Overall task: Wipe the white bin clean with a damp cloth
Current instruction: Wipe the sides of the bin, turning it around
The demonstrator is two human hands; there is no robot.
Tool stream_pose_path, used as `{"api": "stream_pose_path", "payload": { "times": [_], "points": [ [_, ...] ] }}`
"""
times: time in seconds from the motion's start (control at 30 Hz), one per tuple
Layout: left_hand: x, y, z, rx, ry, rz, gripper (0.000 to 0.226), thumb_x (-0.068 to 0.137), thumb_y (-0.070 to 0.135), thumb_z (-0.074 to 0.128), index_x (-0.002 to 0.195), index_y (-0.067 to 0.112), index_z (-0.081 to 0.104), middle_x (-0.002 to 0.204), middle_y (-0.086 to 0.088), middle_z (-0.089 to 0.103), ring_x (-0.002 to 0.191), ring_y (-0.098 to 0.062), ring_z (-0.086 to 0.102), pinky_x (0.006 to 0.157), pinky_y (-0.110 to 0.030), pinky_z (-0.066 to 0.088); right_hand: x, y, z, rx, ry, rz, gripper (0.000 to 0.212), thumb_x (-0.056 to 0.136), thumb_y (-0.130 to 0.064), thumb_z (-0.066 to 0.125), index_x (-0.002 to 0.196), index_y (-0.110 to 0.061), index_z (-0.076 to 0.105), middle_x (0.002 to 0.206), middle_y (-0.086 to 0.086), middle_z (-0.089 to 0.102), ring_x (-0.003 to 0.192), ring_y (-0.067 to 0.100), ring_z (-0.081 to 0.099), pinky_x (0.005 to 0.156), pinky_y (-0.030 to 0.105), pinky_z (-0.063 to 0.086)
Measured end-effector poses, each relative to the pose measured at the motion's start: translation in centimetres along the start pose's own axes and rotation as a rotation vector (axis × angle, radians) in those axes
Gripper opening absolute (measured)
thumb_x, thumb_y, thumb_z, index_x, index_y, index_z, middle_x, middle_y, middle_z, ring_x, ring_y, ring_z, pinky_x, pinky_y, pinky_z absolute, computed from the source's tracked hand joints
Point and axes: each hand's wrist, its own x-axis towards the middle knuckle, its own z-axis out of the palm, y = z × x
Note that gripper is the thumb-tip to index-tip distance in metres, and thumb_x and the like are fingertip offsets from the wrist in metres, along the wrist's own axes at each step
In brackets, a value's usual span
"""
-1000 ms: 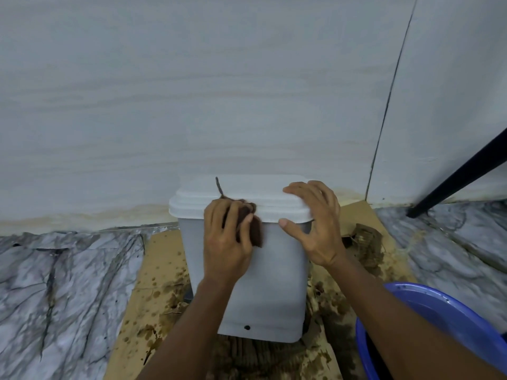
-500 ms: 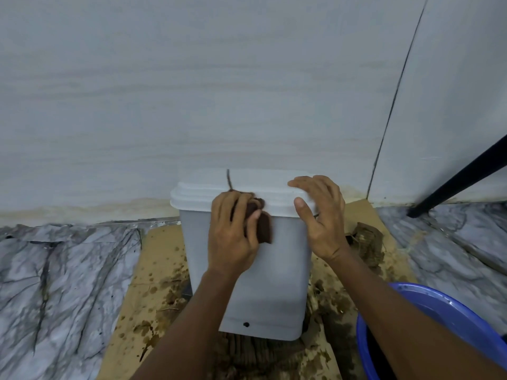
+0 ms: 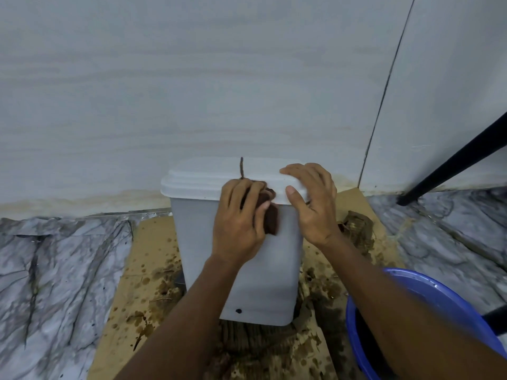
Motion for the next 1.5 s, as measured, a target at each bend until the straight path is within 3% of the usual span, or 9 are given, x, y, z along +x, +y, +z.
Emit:
{"api": "stream_pose_path", "payload": {
  "times": [0.2,0.33,0.47,0.73,0.83,1.0,1.1,1.3,1.5],
  "points": [
    [-0.2,0.9,-0.6,-0.005,0.062,-0.183,0.02,0.099,0.008,0.056,0.111,-0.003,0.066,0.116,-0.02,0.061,0.116,-0.037,0.05,0.106,-0.047,0.039,-0.7,-0.7,0.2,0.013,0.044,0.006,0.037,0.097,-0.043,0.042,0.121,-0.028,0.065,0.129,-0.015,0.06,0.132,0.017,0.04,0.108,0.058,0.029],
    [0.4,5.3,1.3,-0.077,0.013,-0.047,0.023,0.099,0.009,0.054,0.113,-0.006,0.066,0.115,-0.022,0.063,0.113,-0.032,0.05,0.106,-0.043,0.042,-0.6,-0.5,-0.2,0.042,0.048,0.009,0.042,0.1,-0.046,0.037,0.121,-0.026,0.066,0.13,-0.013,0.062,0.132,0.019,0.043,0.109,0.057,0.03],
    [0.8,3.6,0.5,-0.024,-0.048,0.039,0.025,0.101,0.012,0.055,0.115,-0.005,0.066,0.116,-0.022,0.063,0.112,-0.034,0.051,0.104,-0.043,0.044,-0.3,0.3,-0.8,0.082,0.004,0.023,0.052,0.102,-0.06,0.028,0.124,-0.031,0.066,0.132,-0.016,0.061,0.135,0.022,0.044,0.111,0.057,0.03],
    [0.8,-1.2,-1.6,0.002,0.08,-0.237,0.018,0.1,0.008,0.054,0.108,-0.003,0.065,0.112,-0.016,0.061,0.111,-0.036,0.051,0.099,-0.046,0.042,0.0,-0.9,-0.2,0.112,0.03,0.092,0.042,0.099,-0.052,0.035,0.117,-0.034,0.067,0.126,-0.022,0.062,0.133,0.014,0.041,0.111,0.055,0.028],
    [1.2,1.9,0.1,-0.055,0.062,-0.155,0.016,0.099,0.007,0.054,0.106,-0.001,0.066,0.108,-0.016,0.062,0.109,-0.035,0.052,0.102,-0.048,0.041,0.1,-1.0,0.2,0.097,0.032,0.112,0.043,0.099,-0.055,0.035,0.116,-0.034,0.067,0.127,-0.02,0.063,0.133,0.017,0.042,0.111,0.057,0.027],
    [-1.7,1.8,3.4,0.024,-0.044,0.082,0.045,0.108,0.023,0.042,0.146,-0.002,0.047,0.149,-0.024,0.048,0.145,-0.038,0.034,0.122,-0.053,0.027,0.5,0.6,0.2,0.142,0.036,0.101,0.056,0.101,-0.065,0.025,0.119,-0.034,0.068,0.13,-0.016,0.062,0.135,0.021,0.042,0.111,0.057,0.029],
    [-2.7,-0.8,3.8,0.095,-0.047,0.173,0.051,0.109,0.026,0.04,0.153,0.0,0.031,0.16,-0.019,0.031,0.153,-0.038,0.022,0.124,-0.053,0.022,0.9,0.7,0.8,0.141,0.058,0.096,0.054,0.101,-0.064,0.028,0.118,-0.033,0.068,0.128,-0.016,0.063,0.132,0.021,0.042,0.109,0.059,0.032],
    [-4.0,-6.2,2.2,0.085,0.121,-0.225,0.055,0.105,0.021,0.042,0.152,-0.005,0.033,0.162,-0.021,0.027,0.155,-0.04,0.015,0.125,-0.054,0.02,1.7,0.8,1.3,0.132,0.073,0.089,0.036,0.098,-0.049,0.038,0.117,-0.035,0.066,0.12,-0.039,0.055,0.129,0.011,0.042,0.108,0.062,0.032],
    [-2.3,-8.7,1.1,-0.009,0.259,-0.565,0.056,0.108,0.022,0.035,0.158,-0.002,0.023,0.168,-0.011,0.016,0.157,-0.03,0.008,0.125,-0.051,0.019,1.8,1.0,1.8,0.128,0.091,0.068,0.034,0.095,-0.048,0.043,0.116,-0.035,0.065,0.117,-0.04,0.053,0.129,0.014,0.042,0.108,0.062,0.032]
  ]
}}
